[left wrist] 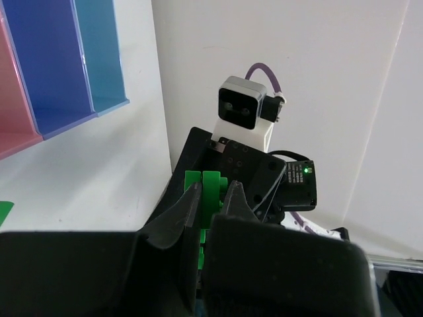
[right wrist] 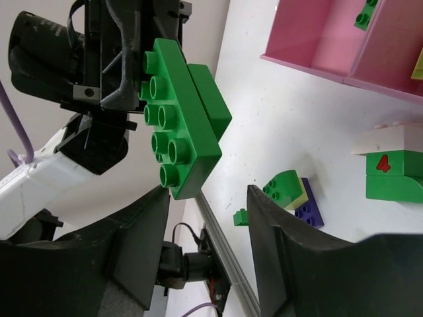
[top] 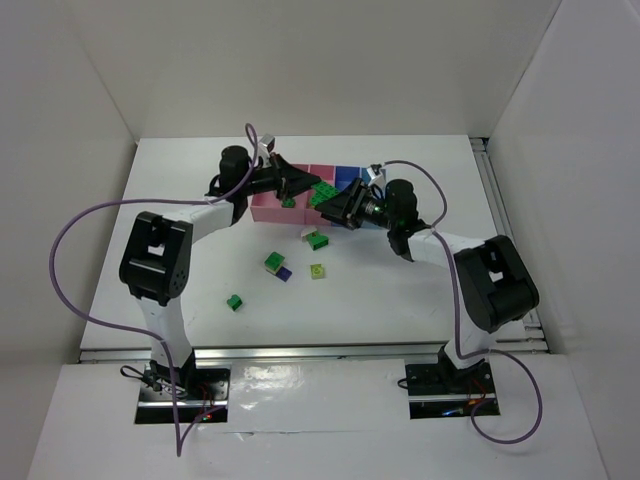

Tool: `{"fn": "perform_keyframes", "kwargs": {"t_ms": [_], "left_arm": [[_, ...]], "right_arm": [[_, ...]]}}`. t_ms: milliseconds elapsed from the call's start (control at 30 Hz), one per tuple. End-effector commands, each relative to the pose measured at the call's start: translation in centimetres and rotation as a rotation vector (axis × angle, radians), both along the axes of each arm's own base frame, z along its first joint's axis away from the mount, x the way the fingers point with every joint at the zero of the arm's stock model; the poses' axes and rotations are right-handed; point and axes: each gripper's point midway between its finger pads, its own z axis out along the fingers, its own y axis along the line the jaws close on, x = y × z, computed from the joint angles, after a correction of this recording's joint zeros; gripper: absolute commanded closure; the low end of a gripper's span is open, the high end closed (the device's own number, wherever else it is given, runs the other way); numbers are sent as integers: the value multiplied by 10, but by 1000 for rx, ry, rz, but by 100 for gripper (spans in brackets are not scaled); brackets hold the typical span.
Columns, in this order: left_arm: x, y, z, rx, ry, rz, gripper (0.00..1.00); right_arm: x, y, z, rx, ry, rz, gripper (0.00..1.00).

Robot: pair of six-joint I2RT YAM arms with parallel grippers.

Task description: Sort the legos into containers by color

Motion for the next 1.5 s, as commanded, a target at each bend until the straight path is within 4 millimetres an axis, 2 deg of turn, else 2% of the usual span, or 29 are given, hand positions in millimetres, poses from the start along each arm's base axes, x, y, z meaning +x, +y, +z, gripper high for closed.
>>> {"fn": "perform_keyframes", "kwargs": {"t_ms": [0,33,100,233,367,500,533,600,667,833,933,1000,1033,1100,1133,1167,1200,1267,1333,1367,1400,1433,1467], "left_arm": [[-8,0,35,-4,-125,-13,100],[-8,0,33,-1,-115,-13,100],[-6,0,33,0,-115,-4,100],[-6,0,33,4,-123,-5,100],[-9,1,30,12,-112,-6,100],[-11,2,23,18,-93,-6,100],[-11,2,23,18,-93,-6,100],[-12,2,27,15,-102,-6,100],[-10,2,27,17,-102,3,100],[-13,3,27,17,-102,3,100],[-10,7,27,17,-102,12,100],[-4,16,27,18,-102,34,100],[-5,16,33,14,-119,34,100],[5,33,36,14,-128,72,100],[6,37,41,12,-137,82,100],[10,42,46,10,-150,93,100],[10,47,38,40,-123,100,100],[20,62,44,63,-136,142,100],[27,75,35,121,-108,172,100],[31,76,38,146,-120,183,100],[43,89,34,195,-115,248,100],[42,100,14,292,-67,265,100],[48,105,6,345,-61,284,100]], "right_arm": [[11,12,35,53,-123,4,44],[12,12,30,53,-101,3,46],[15,15,39,72,-125,12,46],[13,19,42,71,-141,22,48],[14,19,46,75,-150,22,55],[14,19,46,75,-150,22,68],[16,19,43,64,-145,13,74],[11,21,42,61,-137,22,78],[14,20,37,46,-125,3,83],[9,17,33,12,-117,6,85],[0,16,17,-37,-77,12,85],[-10,13,1,-83,-30,15,85],[-13,10,-1,-96,-35,9,85],[-21,3,-19,-136,13,-9,85],[-24,1,-16,-147,1,-6,85],[-26,-2,-22,-169,9,-15,85],[-27,-8,-31,-216,20,-30,85],[-26,-10,-31,-275,9,-44,85],[-23,-12,-33,-348,-6,-49,85],[-21,-14,-33,-366,-11,-56,85],[-18,-12,-28,-389,-40,-56,85],[-16,-16,-30,-419,-35,-73,85],[-14,-17,-25,-429,-51,-81,85]]}}
